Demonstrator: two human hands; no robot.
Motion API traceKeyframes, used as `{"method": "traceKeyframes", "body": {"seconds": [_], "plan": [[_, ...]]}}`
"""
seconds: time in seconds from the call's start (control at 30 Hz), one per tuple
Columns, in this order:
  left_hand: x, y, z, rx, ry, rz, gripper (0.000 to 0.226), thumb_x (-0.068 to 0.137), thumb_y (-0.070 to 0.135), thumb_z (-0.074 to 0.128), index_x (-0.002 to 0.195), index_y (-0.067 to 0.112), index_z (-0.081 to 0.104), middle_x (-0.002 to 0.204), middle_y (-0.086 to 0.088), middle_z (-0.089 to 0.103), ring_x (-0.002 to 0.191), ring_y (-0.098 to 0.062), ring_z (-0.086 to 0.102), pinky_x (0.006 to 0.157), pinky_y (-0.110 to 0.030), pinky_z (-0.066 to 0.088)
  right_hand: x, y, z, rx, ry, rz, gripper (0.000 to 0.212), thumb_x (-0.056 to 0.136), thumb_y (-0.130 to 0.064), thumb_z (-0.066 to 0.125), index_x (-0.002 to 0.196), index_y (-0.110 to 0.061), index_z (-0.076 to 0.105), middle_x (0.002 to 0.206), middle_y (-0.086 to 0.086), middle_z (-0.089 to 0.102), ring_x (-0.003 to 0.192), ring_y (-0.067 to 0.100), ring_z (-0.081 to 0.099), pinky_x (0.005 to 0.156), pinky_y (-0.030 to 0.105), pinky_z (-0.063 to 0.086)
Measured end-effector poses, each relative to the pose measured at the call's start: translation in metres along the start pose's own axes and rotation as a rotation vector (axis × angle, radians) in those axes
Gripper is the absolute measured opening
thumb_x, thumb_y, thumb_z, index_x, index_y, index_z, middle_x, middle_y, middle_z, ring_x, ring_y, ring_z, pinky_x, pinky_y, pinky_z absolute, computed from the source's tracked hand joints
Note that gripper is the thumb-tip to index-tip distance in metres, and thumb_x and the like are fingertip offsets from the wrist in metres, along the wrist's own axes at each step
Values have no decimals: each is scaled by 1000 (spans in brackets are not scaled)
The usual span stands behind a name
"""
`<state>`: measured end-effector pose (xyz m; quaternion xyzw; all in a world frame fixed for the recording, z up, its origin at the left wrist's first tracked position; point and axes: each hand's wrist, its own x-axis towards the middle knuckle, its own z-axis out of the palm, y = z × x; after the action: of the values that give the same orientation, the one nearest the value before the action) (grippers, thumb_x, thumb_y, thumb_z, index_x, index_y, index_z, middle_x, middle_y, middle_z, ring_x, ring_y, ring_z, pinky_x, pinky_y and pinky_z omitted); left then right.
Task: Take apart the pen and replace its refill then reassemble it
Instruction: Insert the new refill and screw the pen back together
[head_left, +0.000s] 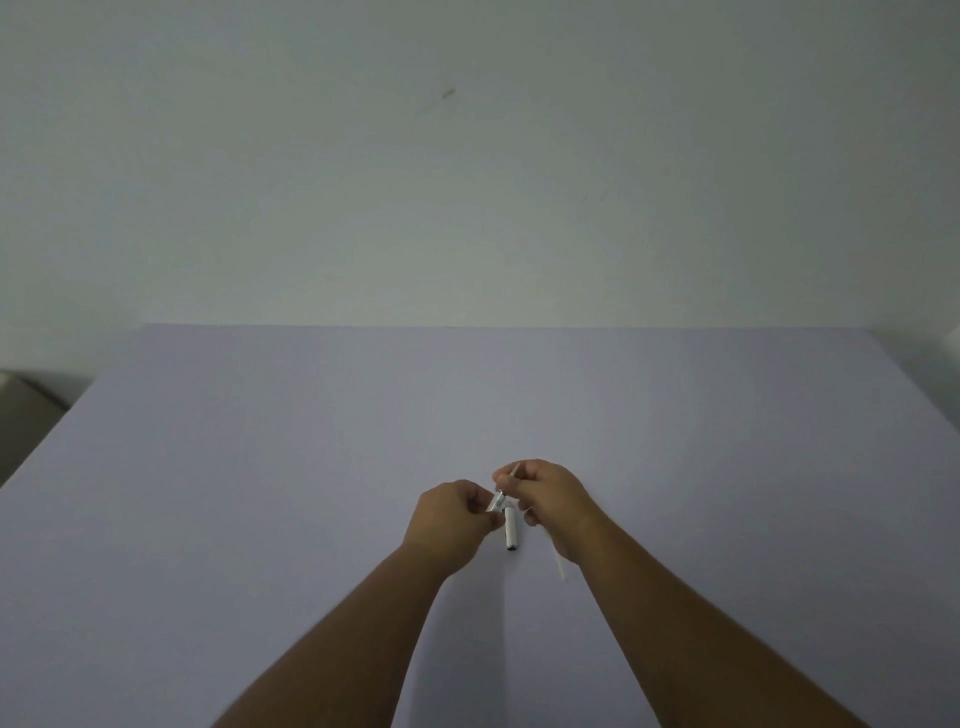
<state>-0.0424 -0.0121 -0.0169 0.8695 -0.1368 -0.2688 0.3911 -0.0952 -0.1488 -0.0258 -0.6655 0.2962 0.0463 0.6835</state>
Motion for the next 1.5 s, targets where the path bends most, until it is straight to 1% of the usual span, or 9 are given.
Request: {"method": "traceKeyframes", "body": {"seconds": [0.13, 0.3, 0.43, 0.57, 0.73, 0.9, 1.03, 1.2, 1.5], "plan": [[-1, 0, 2, 13, -10, 1, 17, 77, 25, 72, 65, 29, 60, 63, 9, 57, 56, -7, 53, 54, -23, 45, 2, -2, 4, -137, 102, 45, 42, 75, -48, 72, 74, -11, 52, 75, 5, 51, 64, 17, 41, 58, 28, 36], [1, 0, -3, -1, 1, -7, 15, 76, 24, 73, 67, 31, 62, 67, 10, 61, 59, -8, 55, 55, -26, 49, 0, -5, -1, 40, -9, 7, 11, 84, -29, 68, 79, -19, 68, 83, -2, 63, 66, 11, 48, 59, 24, 40], [0, 1, 0, 14, -15, -5, 17, 77, 24, 72, 66, 31, 61, 65, 9, 59, 58, -8, 55, 55, -25, 48, 1, -7, 2, -117, 58, 60, 35, 79, -45, 70, 71, -14, 56, 72, 0, 56, 57, 13, 43, 56, 25, 39], [1, 1, -3, 9, -4, -1, 13, 77, 25, 72, 69, 30, 62, 66, 10, 59, 58, -8, 55, 55, -24, 47, -2, -5, 1, 37, -18, 4, 14, 85, -32, 67, 82, -18, 67, 82, -3, 62, 67, 10, 49, 63, 24, 41], [-1, 3, 1, 39, -5, 23, 20, 77, 25, 71, 63, 32, 58, 62, 10, 56, 55, -6, 52, 55, -22, 44, -1, -9, 1, -141, 80, 45, 38, 80, -45, 69, 70, -12, 54, 68, -2, 54, 57, 10, 44, 58, 25, 39], [0, 1, -2, 36, 6, 15, 19, 76, 26, 72, 65, 33, 59, 64, 12, 59, 58, -5, 55, 56, -22, 45, -4, -9, -3, -20, 4, 16, 15, 85, -33, 66, 83, -18, 66, 70, -8, 57, 57, 7, 44, 50, 17, 36], [0, 1, -1, 48, 1, 16, 20, 77, 26, 71, 64, 33, 58, 63, 11, 58, 57, -5, 53, 55, -20, 43, -1, -12, -2, -109, 63, 89, 31, 80, -43, 69, 70, -16, 58, 68, -1, 54, 54, 12, 41, 53, 24, 38], [3, 3, -4, 57, 7, 15, 13, 77, 27, 72, 71, 28, 60, 65, 10, 58, 58, -7, 53, 55, -21, 44, 0, -11, -1, 11, -22, 28, 11, 86, -28, 66, 84, -17, 68, 73, -4, 61, 62, 11, 47, 57, 22, 41], [3, 1, -4, 132, 7, 7, 10, 79, 30, 70, 77, 24, 61, 66, 10, 57, 58, -5, 51, 53, -19, 40, 5, -13, 2, -95, 41, 122, 24, 82, -34, 71, 71, -12, 66, 68, 1, 62, 54, 12, 46, 57, 25, 42]]}}
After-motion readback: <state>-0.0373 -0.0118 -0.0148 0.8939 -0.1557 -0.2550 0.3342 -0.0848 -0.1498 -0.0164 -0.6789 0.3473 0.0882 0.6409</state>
